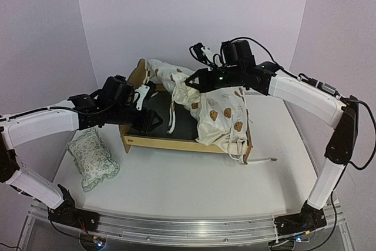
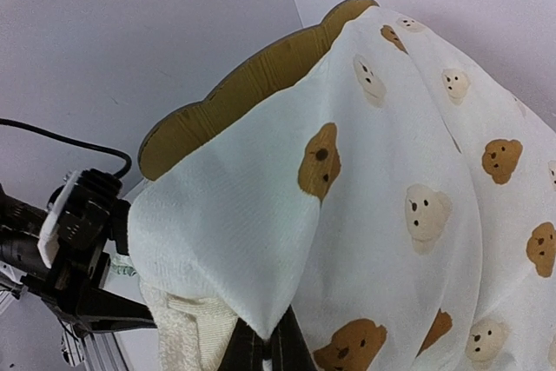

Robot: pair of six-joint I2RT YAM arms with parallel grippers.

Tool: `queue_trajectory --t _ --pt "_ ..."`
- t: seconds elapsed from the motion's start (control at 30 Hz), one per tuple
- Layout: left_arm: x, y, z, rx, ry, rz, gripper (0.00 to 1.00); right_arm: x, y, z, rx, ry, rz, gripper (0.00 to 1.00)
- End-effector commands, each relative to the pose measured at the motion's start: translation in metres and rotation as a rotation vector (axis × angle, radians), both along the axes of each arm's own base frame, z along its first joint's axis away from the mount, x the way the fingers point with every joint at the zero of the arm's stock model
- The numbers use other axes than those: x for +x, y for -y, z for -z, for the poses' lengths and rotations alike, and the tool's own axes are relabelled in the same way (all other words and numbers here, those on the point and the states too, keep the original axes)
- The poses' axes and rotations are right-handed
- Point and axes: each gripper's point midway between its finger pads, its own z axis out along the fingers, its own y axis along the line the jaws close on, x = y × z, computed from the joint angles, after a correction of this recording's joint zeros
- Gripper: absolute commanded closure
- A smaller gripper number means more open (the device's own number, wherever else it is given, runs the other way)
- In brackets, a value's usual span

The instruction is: Set up the pet bed

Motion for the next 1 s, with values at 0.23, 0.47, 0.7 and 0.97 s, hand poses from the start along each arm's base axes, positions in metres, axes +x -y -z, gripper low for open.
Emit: queue_trajectory --t 0.23,0.47,0.7,0.97 --pt "0.021 0.035 -0.003 -0.06 0.098 0.081 0.41 -0.005 -0.006 -0.006 0.037 -0.035 -0.037 1.0" --pt "0.031 0.051 0.011 -0.039 0.093 0.113 0.41 0.002 -0.01 -0.002 0.034 -0.038 -0.027 1.0" --pt "0.037 0.057 0.008 -0.068 0.128 0.113 0.51 0.003 -0.012 -0.003 0.037 -0.036 -0.032 1.0" --pt "0.05 0.039 0.002 -0.022 0.125 -0.019 1.0 0.005 -0.014 0.002 0.039 -0.057 -0.026 1.0"
